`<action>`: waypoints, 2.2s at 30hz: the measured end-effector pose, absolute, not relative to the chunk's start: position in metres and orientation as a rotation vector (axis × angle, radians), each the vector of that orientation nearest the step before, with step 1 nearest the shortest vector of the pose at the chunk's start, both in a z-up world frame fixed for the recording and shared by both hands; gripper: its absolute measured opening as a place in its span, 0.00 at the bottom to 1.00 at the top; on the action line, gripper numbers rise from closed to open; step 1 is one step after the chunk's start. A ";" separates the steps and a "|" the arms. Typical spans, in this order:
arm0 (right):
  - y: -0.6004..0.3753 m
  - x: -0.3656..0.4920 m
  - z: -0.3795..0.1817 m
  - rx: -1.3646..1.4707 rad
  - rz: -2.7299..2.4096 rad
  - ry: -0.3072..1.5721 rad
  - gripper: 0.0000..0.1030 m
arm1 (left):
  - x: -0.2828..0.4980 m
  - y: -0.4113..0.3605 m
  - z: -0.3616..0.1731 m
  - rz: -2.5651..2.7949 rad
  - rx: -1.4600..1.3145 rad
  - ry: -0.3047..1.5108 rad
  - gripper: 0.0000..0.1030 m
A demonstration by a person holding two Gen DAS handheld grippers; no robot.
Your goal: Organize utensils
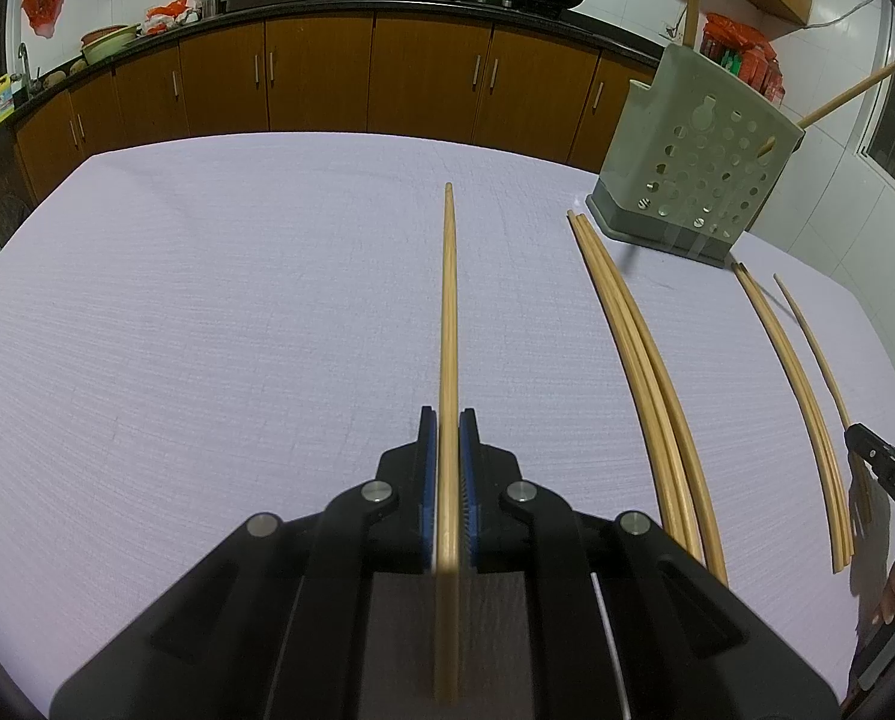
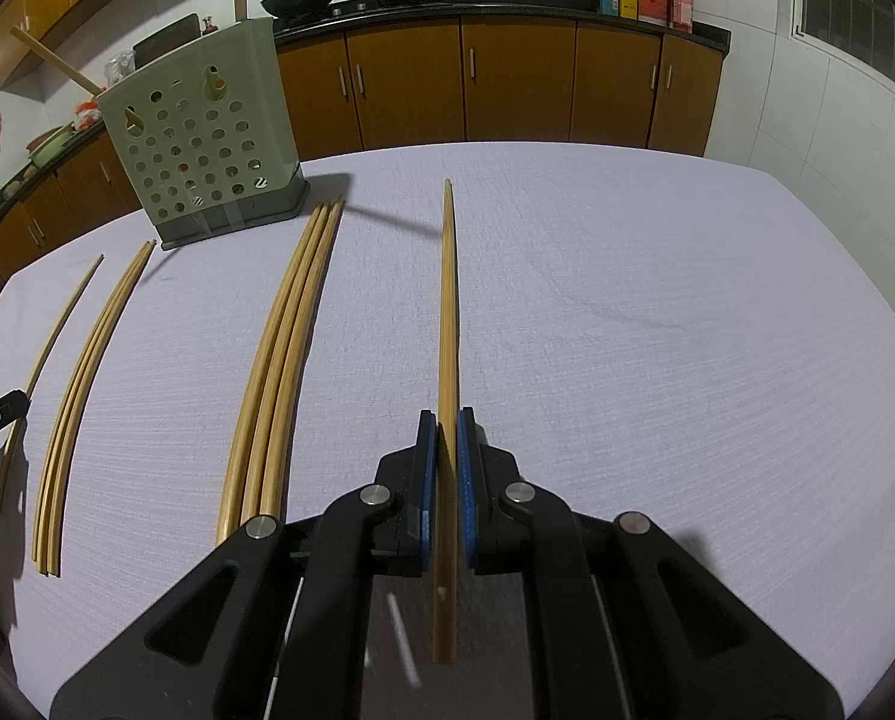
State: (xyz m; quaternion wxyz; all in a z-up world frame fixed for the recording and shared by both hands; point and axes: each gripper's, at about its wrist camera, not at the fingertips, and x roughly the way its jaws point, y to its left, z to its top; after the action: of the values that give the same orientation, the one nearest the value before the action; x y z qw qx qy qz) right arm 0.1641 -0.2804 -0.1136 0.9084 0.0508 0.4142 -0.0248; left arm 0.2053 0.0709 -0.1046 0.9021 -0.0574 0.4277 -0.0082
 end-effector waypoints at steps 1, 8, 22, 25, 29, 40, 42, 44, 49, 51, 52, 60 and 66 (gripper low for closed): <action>-0.280 0.164 -0.114 0.105 -0.051 0.855 0.08 | 0.206 0.070 -0.105 -0.017 -0.120 0.884 0.10; -0.280 0.164 -0.114 0.104 -0.051 0.855 0.08 | 0.207 0.067 -0.103 -0.019 -0.124 0.885 0.10; -0.281 0.161 -0.113 0.114 -0.052 0.854 0.08 | 0.203 0.066 -0.104 -0.020 -0.092 0.887 0.10; -0.281 0.158 -0.113 0.112 -0.046 0.856 0.08 | 0.195 0.062 -0.105 -0.023 -0.065 0.889 0.10; -0.282 0.159 -0.114 0.124 -0.039 0.856 0.08 | 0.193 0.062 -0.105 -0.025 -0.053 0.890 0.08; -0.289 0.145 -0.063 0.094 -0.060 0.687 0.07 | 0.182 0.068 -0.046 -0.042 -0.008 0.735 0.08; -0.291 0.144 -0.047 0.098 -0.062 0.639 0.07 | 0.180 0.071 -0.029 -0.044 -0.010 0.692 0.08; -0.293 0.145 -0.032 0.102 -0.062 0.597 0.07 | 0.179 0.074 -0.006 -0.049 -0.021 0.634 0.08; -0.298 0.147 -0.003 0.122 -0.056 0.517 0.07 | 0.183 0.077 0.031 -0.062 -0.043 0.550 0.07; -0.299 0.148 0.006 0.122 -0.055 0.493 0.07 | 0.185 0.076 0.041 -0.069 -0.045 0.527 0.07; -0.298 0.149 0.012 0.118 -0.057 0.478 0.07 | 0.186 0.076 0.046 -0.071 -0.041 0.516 0.07; -0.296 0.152 0.050 0.120 -0.042 0.401 0.07 | 0.191 0.065 0.077 -0.137 -0.028 0.478 0.07; -0.287 0.148 0.090 0.147 0.039 0.316 0.07 | 0.187 0.047 0.103 -0.246 -0.007 0.480 0.07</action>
State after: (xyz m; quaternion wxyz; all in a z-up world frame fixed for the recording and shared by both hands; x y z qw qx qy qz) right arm 0.1477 -0.2870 0.0898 0.9847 0.0730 0.1572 0.0195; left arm 0.1866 0.0475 0.1035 0.9639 -0.0037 0.2370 -0.1215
